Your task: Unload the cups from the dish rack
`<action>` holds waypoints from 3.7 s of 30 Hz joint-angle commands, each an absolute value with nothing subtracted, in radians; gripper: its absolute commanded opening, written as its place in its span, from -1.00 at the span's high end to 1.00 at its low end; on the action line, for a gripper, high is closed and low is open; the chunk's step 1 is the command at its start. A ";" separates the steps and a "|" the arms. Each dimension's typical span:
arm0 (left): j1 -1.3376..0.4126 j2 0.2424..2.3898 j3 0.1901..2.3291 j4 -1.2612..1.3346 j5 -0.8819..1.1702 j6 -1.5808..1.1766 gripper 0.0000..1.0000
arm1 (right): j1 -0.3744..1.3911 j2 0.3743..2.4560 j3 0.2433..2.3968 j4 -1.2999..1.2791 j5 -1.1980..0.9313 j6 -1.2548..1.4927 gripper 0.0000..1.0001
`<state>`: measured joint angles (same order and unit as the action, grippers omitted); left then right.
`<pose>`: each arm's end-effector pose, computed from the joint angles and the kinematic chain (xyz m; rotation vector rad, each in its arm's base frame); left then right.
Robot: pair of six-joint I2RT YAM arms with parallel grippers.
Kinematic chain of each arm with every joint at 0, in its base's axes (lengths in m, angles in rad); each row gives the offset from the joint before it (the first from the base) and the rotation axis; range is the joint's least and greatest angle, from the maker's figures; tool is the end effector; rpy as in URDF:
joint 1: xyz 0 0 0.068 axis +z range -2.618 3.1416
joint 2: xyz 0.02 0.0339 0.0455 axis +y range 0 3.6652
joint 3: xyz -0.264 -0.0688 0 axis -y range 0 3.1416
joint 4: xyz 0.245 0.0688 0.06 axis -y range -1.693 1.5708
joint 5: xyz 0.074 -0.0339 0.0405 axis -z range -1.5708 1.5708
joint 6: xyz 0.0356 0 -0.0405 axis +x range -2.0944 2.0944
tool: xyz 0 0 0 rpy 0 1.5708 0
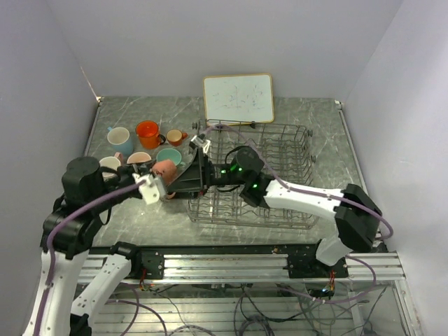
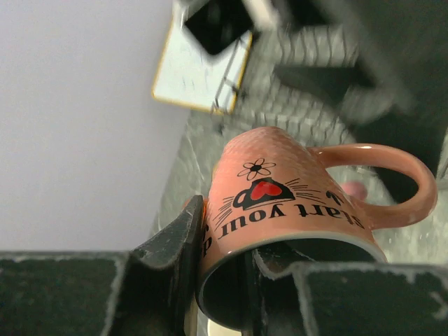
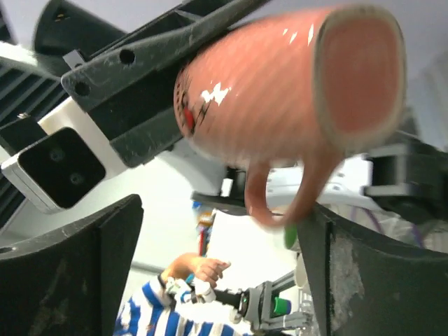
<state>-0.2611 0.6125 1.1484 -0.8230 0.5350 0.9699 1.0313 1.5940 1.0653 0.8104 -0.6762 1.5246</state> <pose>0.0768 -0.0393 0.4123 1.3254 1.2428 0.0042 0.1687 0.3252 0.3339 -0.3668 1.8979 2.4080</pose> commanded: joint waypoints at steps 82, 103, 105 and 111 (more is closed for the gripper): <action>0.101 1.027 1.031 -0.706 0.313 0.452 -0.99 | 0.498 0.971 1.107 -0.688 0.106 0.709 -1.00; 0.101 0.668 0.362 0.046 0.099 0.019 -0.98 | 0.497 0.681 0.586 -0.348 0.874 0.383 -1.00; 0.101 0.664 0.320 0.085 0.082 0.015 -0.99 | 0.498 0.646 0.526 -0.286 0.891 0.316 -1.00; 0.101 0.612 0.206 0.139 0.168 0.053 -0.99 | 0.497 0.364 0.291 -0.009 0.749 0.051 -1.00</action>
